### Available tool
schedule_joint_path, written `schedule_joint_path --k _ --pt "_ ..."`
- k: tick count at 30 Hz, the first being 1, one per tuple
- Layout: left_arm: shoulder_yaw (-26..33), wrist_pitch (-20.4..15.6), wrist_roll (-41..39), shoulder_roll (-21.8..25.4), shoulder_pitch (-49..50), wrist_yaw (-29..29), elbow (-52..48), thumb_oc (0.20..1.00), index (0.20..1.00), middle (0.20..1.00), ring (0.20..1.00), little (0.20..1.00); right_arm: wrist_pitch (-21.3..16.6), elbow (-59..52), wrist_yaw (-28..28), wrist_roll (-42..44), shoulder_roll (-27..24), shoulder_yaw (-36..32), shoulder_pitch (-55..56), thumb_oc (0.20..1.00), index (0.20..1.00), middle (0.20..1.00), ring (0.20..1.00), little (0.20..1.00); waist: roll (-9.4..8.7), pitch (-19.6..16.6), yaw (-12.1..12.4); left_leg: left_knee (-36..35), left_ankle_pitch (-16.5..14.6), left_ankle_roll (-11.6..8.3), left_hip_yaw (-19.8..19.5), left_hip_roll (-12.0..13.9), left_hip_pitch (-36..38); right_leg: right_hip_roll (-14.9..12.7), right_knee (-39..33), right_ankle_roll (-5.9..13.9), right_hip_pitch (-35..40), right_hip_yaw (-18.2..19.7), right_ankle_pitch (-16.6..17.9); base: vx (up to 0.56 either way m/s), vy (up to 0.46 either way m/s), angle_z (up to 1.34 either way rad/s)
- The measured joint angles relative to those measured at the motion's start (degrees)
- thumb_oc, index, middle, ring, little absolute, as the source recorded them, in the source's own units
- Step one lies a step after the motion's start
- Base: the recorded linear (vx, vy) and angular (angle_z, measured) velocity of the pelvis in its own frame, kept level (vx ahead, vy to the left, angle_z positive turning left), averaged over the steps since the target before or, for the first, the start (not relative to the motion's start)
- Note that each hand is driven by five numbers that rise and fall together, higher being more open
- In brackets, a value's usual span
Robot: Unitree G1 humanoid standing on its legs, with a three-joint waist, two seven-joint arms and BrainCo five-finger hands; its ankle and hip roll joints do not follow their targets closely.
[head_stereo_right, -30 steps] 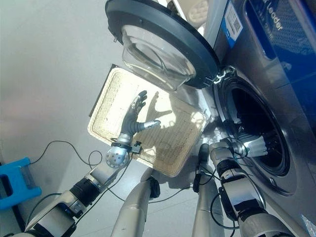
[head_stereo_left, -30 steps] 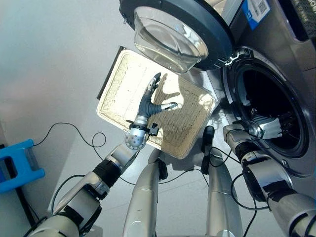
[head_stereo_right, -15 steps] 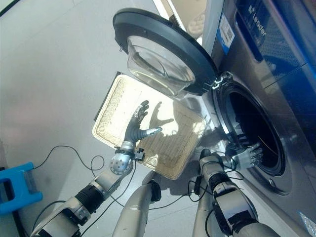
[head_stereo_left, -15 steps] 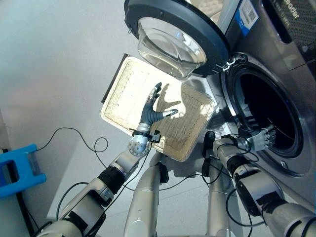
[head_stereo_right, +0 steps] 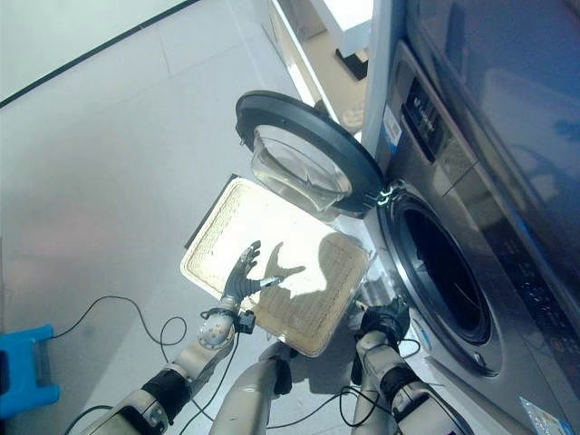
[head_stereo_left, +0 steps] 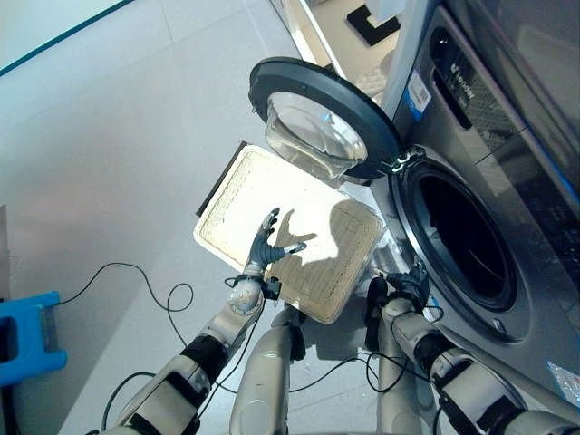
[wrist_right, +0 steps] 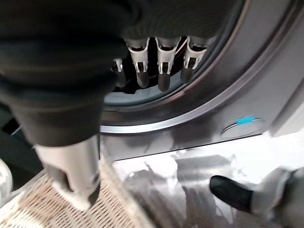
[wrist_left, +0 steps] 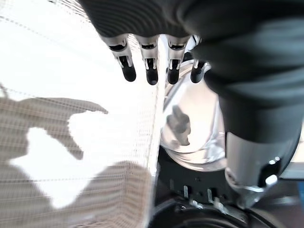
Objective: Put the clothes into the washing machine.
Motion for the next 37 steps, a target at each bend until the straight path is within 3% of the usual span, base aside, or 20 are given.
schedule_joint_path --k 4,6,9,14,16,19,25,29,37 --pt "1.9 0.8 0.6 -0.6 2.7 -2.7 8.2 1.000 1.000 1.000 1.000 1.000 0.0 1.7 5.7 0.0 0.6 -0.2 4.0 1.000 1.000 1.000 1.000 1.000 -2.88 -2.3 -0.7 -3.2 -0.6 -0.88 0.3 1.0 8.5 1.4 -5.3 0.24 9.4 -0.8 0.4 0.18 -0.028 -0.07" --pt "2.2 1.3 2.3 -0.6 7.7 -4.1 12.8 1.000 1.000 1.000 1.000 1.000 0.0 3.4 9.6 -0.6 1.9 -0.2 9.2 1.000 1.000 1.000 1.000 1.000 -5.41 -9.7 -0.5 -5.6 -1.1 -1.60 0.4 1.4 11.6 2.5 -8.9 0.28 12.8 -0.9 0.4 0.23 -0.045 -0.01" --pt "2.2 2.2 4.1 -0.4 9.8 -5.4 15.8 1.000 1.000 1.000 1.000 1.000 0.1 3.4 13.0 -2.8 1.8 -0.1 12.2 1.000 1.000 1.000 1.000 1.000 -6.77 -13.5 -0.5 -7.5 -1.3 -1.63 0.6 1.3 14.3 2.9 -11.4 0.66 15.8 -1.1 0.5 0.15 -0.030 0.00" --pt "2.3 3.1 7.1 -0.5 11.4 -6.7 18.8 1.000 1.000 1.000 1.000 1.000 0.1 3.2 15.8 -7.7 2.0 -0.1 14.1 1.000 1.000 1.000 1.000 1.000 -6.66 -15.8 -0.6 -10.1 -1.5 -1.58 0.7 0.9 19.1 3.6 -15.8 1.07 21.8 -1.1 1.8 0.15 -0.029 -0.01" --pt "2.4 3.1 8.8 -0.5 14.5 -6.8 19.5 1.000 1.000 1.000 1.000 1.000 0.0 3.3 15.9 -10.8 1.8 -0.1 16.9 1.000 1.000 1.000 1.000 1.000 -6.62 -19.9 -0.6 -10.8 -2.3 -1.85 1.0 1.2 20.5 3.8 -17.6 1.26 23.4 -1.0 1.7 0.09 -0.049 -0.04" --pt "2.1 3.1 10.7 -0.7 16.1 -6.7 20.0 1.000 1.000 1.000 1.000 1.000 -0.7 3.2 16.8 -15.1 1.5 0.2 18.2 1.000 1.000 1.000 1.000 1.000 -6.50 -22.2 -0.5 -11.2 -2.4 -1.95 1.0 1.2 21.3 4.3 -19.6 1.28 24.8 -1.1 2.2 0.05 -0.070 -0.02" --pt "1.6 2.9 14.6 -2.0 16.3 -5.5 20.0 1.000 1.000 1.000 1.000 1.000 -6.3 1.0 22.2 -22.5 0.8 2.8 17.4 1.000 1.000 1.000 1.000 1.000 -6.37 -22.9 -0.5 -11.1 -2.4 -2.01 0.5 1.4 21.3 5.2 -23.6 1.11 26.7 -1.0 4.1 0.01 -0.054 -0.02" --pt "0.5 2.8 18.0 -2.3 16.3 -5.9 20.0 1.000 1.000 1.000 1.000 1.000 -7.5 1.1 25.4 -23.7 0.7 3.3 17.4 1.000 1.000 1.000 1.000 1.000 -6.13 -23.4 -0.5 -11.1 -2.6 -1.85 0.4 1.6 21.2 5.3 -23.3 1.11 26.7 -1.1 4.1 0.02 -0.049 0.00" --pt "-3.4 2.2 20.2 -2.0 16.2 -8.0 19.9 1.000 1.000 1.000 1.000 1.000 -7.9 1.1 26.9 -25.2 0.5 5.4 17.4 1.000 1.000 1.000 1.000 1.000 -6.16 -23.4 -0.5 -11.2 -2.6 -1.84 0.3 1.7 21.1 5.4 -23.2 1.07 26.6 -1.1 4.0 0.00 -0.033 0.00"
